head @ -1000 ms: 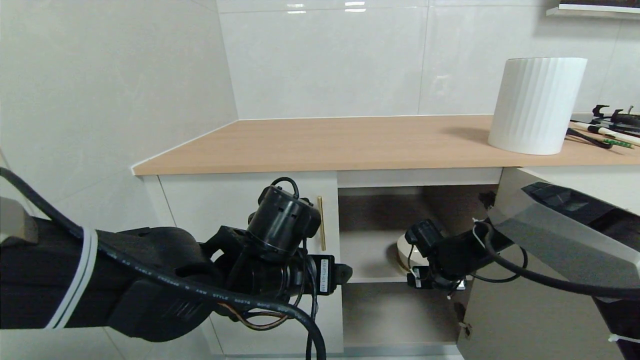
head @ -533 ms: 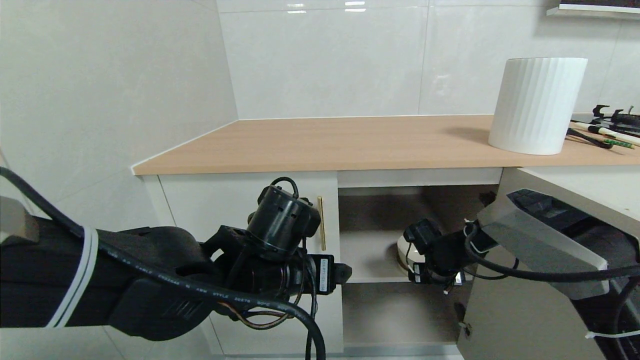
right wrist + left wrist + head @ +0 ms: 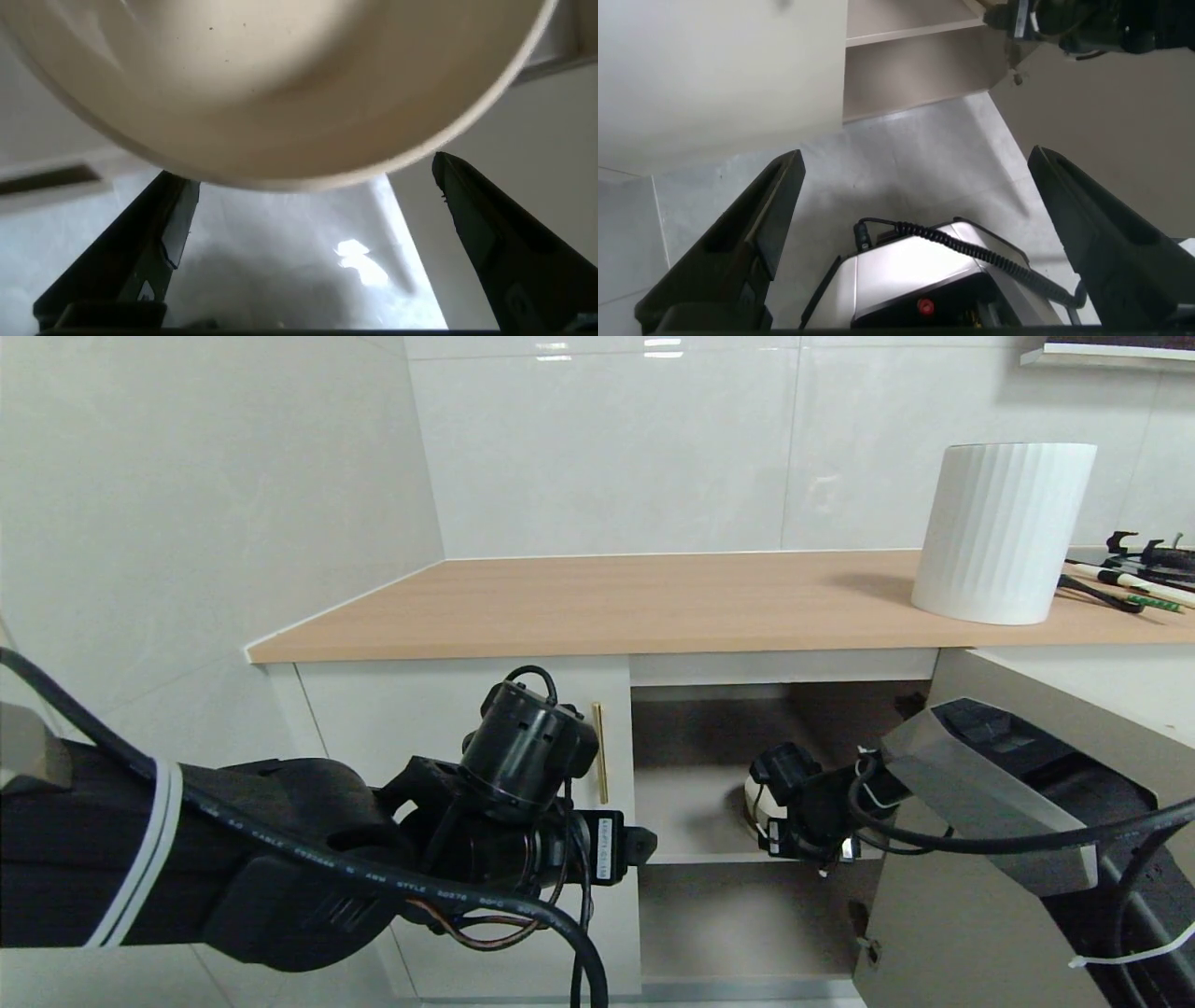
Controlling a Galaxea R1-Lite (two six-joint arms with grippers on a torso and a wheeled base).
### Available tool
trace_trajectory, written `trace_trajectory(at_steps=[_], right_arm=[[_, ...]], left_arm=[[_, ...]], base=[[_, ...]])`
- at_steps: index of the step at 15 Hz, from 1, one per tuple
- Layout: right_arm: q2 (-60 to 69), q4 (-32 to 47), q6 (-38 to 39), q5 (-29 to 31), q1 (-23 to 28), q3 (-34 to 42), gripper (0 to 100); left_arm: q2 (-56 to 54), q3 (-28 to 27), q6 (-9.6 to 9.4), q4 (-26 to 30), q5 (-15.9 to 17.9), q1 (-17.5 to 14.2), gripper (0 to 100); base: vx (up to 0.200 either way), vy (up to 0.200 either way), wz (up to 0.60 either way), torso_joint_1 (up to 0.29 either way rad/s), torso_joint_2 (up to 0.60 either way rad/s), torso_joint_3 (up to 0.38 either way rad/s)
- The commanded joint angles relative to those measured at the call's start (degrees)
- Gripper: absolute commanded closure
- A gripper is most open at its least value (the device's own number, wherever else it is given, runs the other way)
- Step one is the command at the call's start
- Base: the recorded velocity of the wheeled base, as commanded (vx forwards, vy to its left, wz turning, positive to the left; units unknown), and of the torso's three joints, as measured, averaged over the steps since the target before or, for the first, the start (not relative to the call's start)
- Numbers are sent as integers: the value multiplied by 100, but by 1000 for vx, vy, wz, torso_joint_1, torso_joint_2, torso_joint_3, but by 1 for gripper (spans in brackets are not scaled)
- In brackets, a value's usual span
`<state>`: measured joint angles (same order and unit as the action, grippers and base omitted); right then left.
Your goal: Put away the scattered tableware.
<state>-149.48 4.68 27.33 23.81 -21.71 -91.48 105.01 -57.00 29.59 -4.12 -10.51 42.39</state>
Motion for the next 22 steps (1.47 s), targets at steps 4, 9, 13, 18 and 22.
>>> trace_trajectory(at_steps=[4, 9, 13, 18, 22], right_arm=[[-204, 6, 53, 1, 150, -371, 0], [77, 33, 246, -8, 167, -283, 0], [1466, 121, 282, -500, -237, 1079, 0], [4375, 121, -255, -1194, -606, 3321, 0], [5807, 121, -413, -1643, -931, 4085, 0]], left_arm=[[2, -4, 3, -1, -4, -37, 0], [-7, -4, 3, -1, -4, -37, 0], [-350, 58, -6, -1, 31, -134, 0], [-1668, 603, -296, 8, 286, -380, 0], [-2292, 901, -331, 25, 330, -433, 0]], base=[[0, 0, 0, 0, 0, 0], [0, 0, 0, 0, 0, 0], [0, 0, 0, 0, 0, 0], [0, 0, 0, 0, 0, 0], [0, 0, 0, 0, 0, 0]])
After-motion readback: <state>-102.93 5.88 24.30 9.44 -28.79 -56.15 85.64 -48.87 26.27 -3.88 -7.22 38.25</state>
